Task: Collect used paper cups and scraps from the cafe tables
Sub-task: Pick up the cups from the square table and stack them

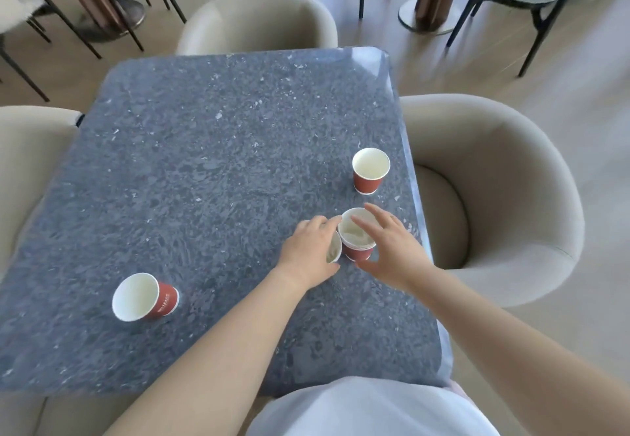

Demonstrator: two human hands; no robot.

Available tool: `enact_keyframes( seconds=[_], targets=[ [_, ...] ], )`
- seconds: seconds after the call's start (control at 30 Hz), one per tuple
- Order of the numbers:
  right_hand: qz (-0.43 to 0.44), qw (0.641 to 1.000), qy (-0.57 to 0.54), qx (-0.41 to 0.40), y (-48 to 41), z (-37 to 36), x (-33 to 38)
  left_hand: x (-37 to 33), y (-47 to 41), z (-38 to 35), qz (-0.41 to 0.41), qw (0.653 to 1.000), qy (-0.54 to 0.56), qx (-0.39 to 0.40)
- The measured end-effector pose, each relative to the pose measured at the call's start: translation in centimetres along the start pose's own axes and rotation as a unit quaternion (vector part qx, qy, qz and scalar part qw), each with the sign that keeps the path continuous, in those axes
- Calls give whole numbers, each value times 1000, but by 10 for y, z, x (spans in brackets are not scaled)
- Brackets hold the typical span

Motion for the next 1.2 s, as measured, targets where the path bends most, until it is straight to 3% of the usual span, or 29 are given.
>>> enact_keyframes(
  seconds=[0.27, 0.4, 0.53, 0.83, 1.2],
  targets=[
    [-21, 999, 45, -19, -5, -9, -7, 4, -16, 1, -11, 999, -5, -45],
    [0, 999, 12, -38, -8, -11, -10, 4, -25, 2, -20, 998, -10, -51],
    [0, 1000, -28, -6, -19, -10, -13, 2, -37, 10, -21, 999, -3, -36],
    [-30, 999, -33, -1, -19, -4, -31, 5, -44, 15, -12, 999, 11, -42],
    [-19, 967, -82, -240, -37, 78, -25, 8, -44, 18, 32, 999, -2, -37]
  ],
)
Point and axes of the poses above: each hand's wrist, its own y-axis away from the middle knuckle, its own z-axis out of the back of the hand, x = y × z, the point moved 2 cm from there along -y, towards the middle knuckle, and after that the axes turned 11 degrees about y, right-handed, at the moved point
